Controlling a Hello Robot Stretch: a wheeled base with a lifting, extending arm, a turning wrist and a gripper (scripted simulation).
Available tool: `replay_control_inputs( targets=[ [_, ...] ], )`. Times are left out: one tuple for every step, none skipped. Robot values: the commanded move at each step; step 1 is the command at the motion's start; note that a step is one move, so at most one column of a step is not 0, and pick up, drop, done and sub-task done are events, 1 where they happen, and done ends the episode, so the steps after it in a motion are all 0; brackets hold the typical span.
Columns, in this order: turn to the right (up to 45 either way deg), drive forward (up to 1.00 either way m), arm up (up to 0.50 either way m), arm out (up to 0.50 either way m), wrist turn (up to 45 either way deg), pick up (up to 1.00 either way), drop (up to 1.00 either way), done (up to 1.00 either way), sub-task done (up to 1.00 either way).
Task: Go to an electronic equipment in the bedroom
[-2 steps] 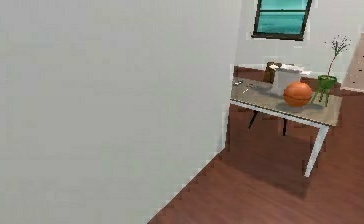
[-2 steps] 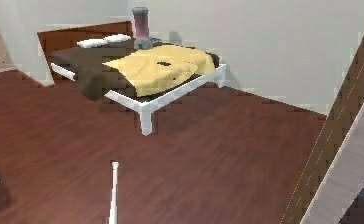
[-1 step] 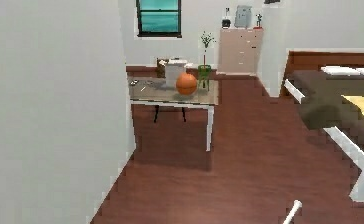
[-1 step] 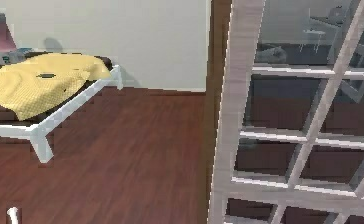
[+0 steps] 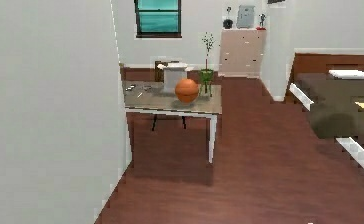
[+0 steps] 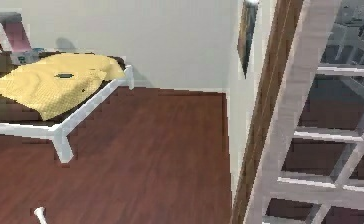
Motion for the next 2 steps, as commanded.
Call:
replay_control_inputs(
  targets=[
    [-9.0,0.0,0.0,0.0,0.0,0.0,0.0,0.0,0.0],
    [0.0,0.45,0.0,0.0,0.0,0.0,0.0,0.0,0.0]
  ],
)
